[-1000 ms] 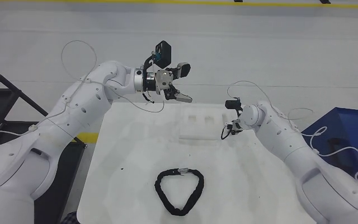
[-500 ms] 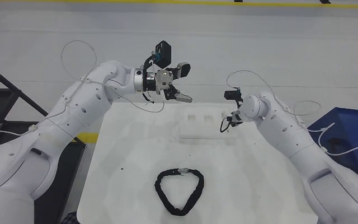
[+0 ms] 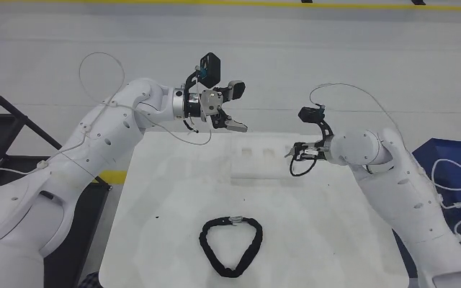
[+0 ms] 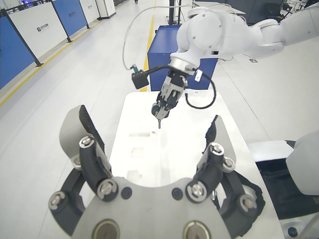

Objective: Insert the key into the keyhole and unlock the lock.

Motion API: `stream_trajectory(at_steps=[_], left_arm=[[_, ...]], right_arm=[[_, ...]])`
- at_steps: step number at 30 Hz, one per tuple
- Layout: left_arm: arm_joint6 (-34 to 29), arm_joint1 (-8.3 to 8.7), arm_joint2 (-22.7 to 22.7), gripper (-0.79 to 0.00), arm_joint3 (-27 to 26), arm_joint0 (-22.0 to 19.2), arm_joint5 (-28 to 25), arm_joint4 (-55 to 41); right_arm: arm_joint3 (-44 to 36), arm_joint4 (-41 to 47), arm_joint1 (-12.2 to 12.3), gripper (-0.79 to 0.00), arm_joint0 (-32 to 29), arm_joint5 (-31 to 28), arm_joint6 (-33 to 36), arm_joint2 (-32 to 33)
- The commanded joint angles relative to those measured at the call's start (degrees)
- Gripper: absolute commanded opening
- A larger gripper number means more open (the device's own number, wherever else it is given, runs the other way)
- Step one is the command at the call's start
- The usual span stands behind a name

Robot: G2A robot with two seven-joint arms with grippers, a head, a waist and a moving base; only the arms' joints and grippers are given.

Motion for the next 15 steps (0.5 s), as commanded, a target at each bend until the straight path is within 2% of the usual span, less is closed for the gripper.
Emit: stream_trajectory(at_steps=[1,4,8,15], left_arm=[[0.00,0.00,0.00,0.000,0.00,0.00,0.00,0.00],[0.00,0.00,0.00,0.000,0.00,0.00,0.00,0.00],[0.00,0.00,0.00,0.000,0.00,0.00,0.00,0.00],[0.00,0.00,0.00,0.000,0.00,0.00,0.00,0.00]], right_arm=[[-6.52,0.58,0.97,-0.785,-4.27,-0.78,-1.21,4.62],[-12.80,2.79,1.89,-0.785,-9.89,-2.63,-4.32,10.12],[-17.21,8.18,2.56,-0.785,-16.19,-7.25,-9.08,16.67],[-15.06,18.91,2.92,-0.785,-23.48,-15.90,-15.78,24.67]])
